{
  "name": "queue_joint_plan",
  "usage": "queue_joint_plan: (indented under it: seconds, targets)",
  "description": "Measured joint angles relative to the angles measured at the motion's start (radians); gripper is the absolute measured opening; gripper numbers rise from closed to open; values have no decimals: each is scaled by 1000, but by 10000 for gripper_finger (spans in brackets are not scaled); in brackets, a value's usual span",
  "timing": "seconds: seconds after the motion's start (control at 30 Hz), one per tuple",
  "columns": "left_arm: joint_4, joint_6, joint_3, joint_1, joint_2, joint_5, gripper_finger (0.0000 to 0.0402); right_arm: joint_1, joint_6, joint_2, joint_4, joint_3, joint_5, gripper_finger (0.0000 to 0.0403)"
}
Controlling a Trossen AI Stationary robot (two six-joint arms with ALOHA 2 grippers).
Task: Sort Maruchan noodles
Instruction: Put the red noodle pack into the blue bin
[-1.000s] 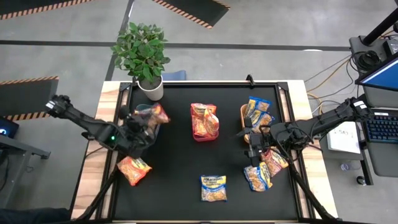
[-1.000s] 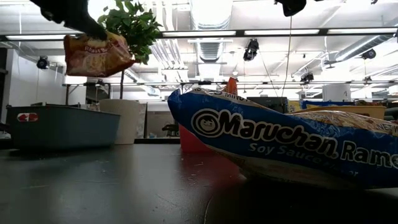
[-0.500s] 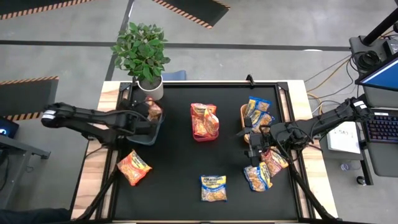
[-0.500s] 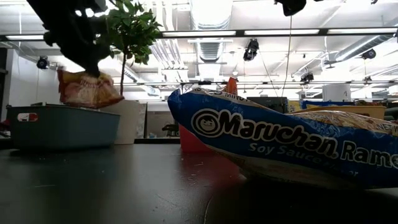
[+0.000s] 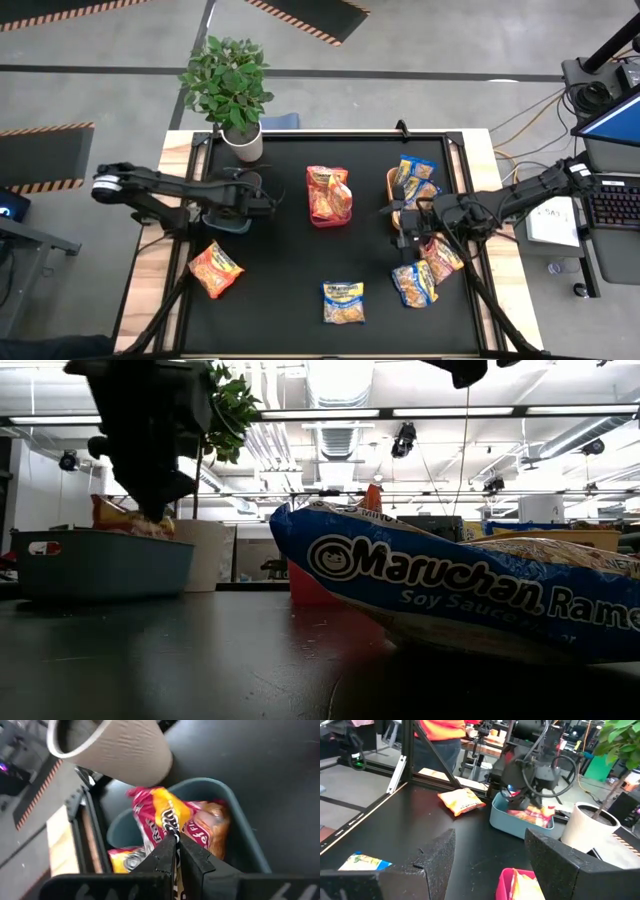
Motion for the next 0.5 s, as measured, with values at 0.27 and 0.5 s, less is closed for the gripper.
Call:
queue_joint_plan:
  seconds: [0.27,0.5]
  targets:
    - [-22,-13,126,0,125,21,0,-24,0,0,-1,0,0,228]
    - [-23,-14,171,-6,194,57,1,-24,0,0,-2,1,0,228]
